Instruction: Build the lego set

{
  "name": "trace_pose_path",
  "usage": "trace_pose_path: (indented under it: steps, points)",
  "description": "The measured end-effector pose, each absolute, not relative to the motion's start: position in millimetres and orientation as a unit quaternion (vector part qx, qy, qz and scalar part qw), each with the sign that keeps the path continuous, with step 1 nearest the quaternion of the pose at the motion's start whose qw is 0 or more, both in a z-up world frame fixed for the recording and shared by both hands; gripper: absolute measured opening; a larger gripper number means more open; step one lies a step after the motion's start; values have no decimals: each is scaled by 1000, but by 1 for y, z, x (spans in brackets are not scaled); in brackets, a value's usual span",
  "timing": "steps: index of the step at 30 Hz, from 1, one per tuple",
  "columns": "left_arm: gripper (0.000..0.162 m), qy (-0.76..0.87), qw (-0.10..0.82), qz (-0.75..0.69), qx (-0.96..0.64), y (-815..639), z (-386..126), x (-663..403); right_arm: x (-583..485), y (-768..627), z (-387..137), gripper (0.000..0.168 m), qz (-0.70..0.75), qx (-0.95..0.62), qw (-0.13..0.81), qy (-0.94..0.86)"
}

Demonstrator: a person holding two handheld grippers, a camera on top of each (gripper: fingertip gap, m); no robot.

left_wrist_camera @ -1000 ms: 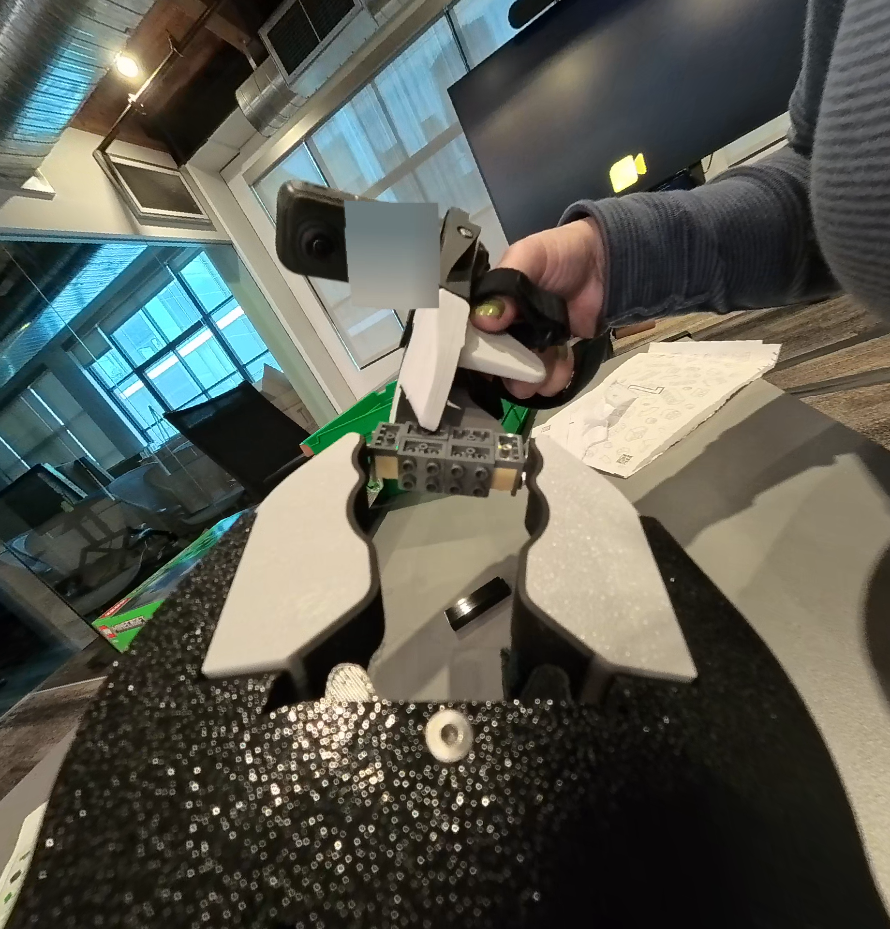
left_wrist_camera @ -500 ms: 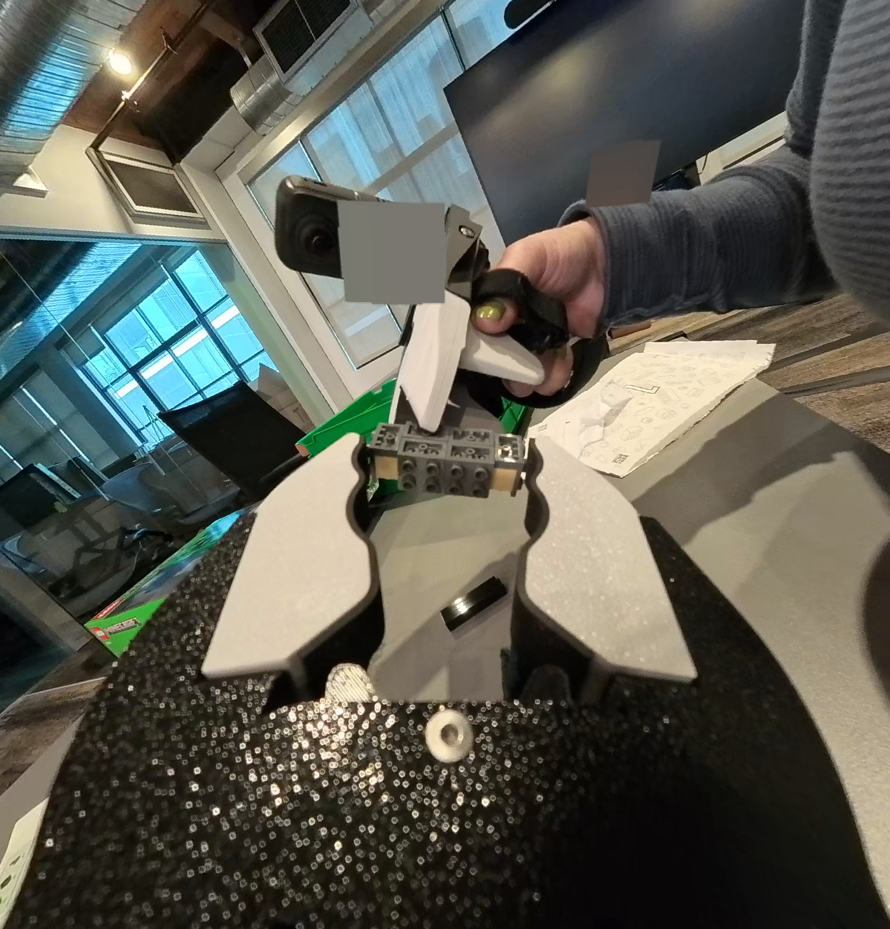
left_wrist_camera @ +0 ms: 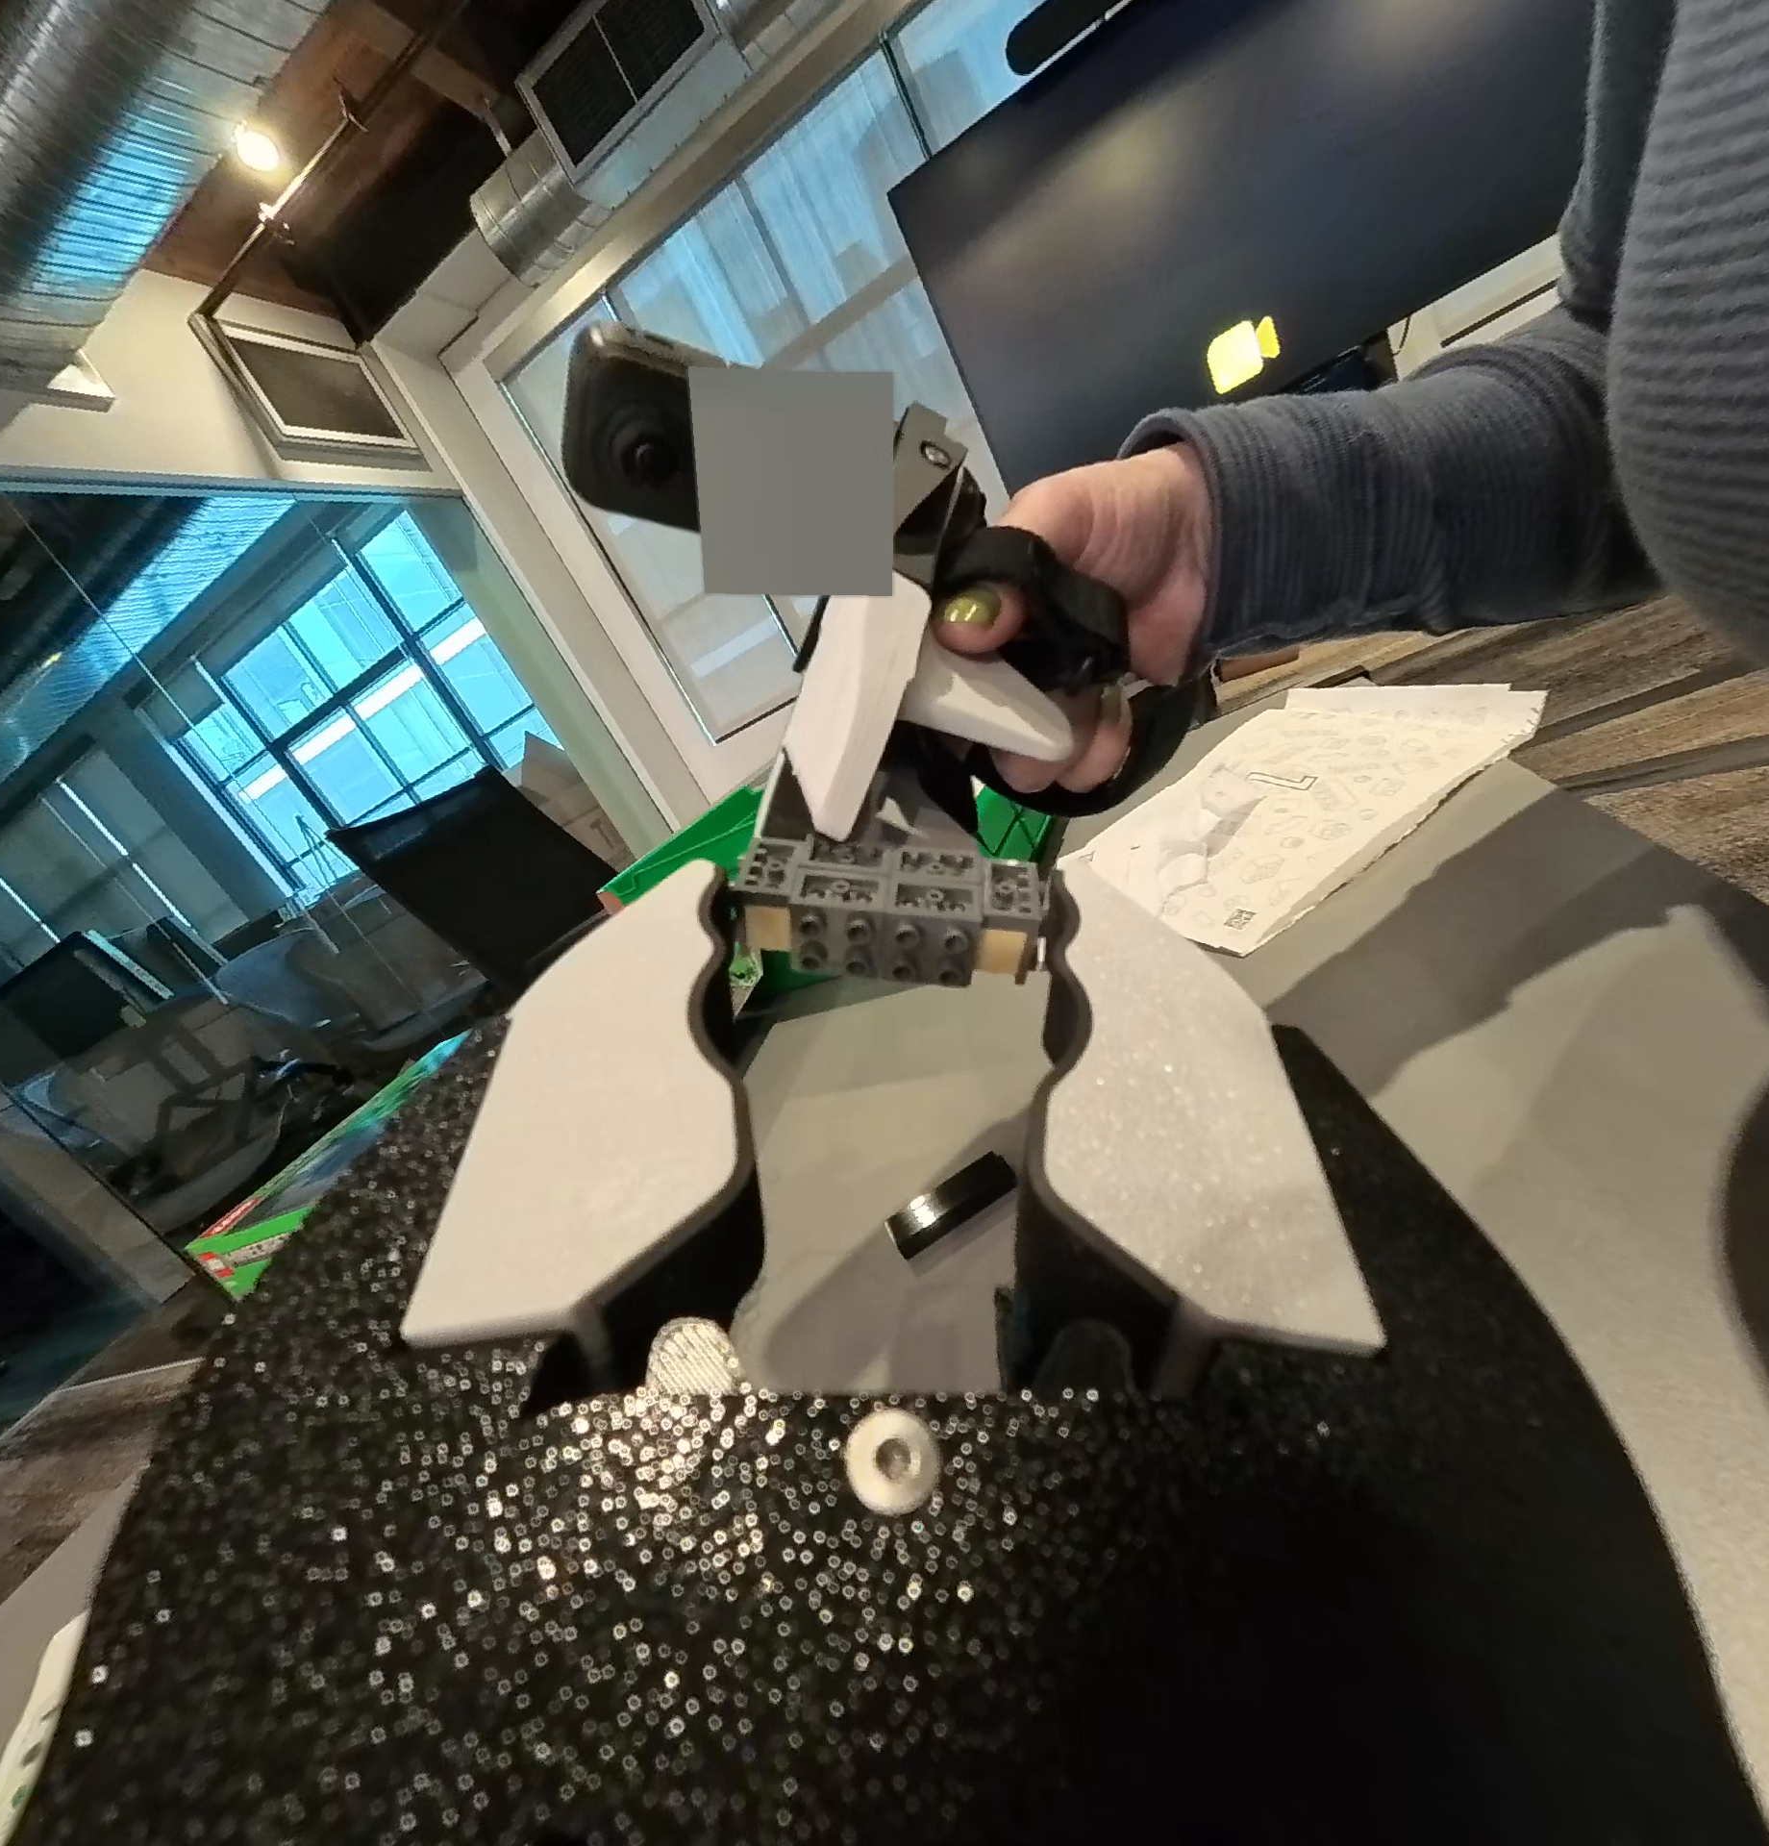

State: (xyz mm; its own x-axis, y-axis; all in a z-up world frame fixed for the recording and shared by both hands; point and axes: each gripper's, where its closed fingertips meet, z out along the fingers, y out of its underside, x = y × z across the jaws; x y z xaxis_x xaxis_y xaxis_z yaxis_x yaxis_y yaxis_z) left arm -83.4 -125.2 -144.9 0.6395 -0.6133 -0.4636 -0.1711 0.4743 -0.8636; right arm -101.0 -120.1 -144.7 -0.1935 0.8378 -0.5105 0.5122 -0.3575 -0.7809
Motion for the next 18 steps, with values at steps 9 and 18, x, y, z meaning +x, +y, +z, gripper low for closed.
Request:
trace_pose_path:
  steps: [9, 18]
  points:
    - [59, 402, 757, -150, -493, -126, -147, -80, -102, -122, -146, 15, 544, -613, 151, -553]
    - [59, 403, 756, -154, -492, -126, -147, -79, -101, -123, -146, 13, 539, -613, 151, -558]
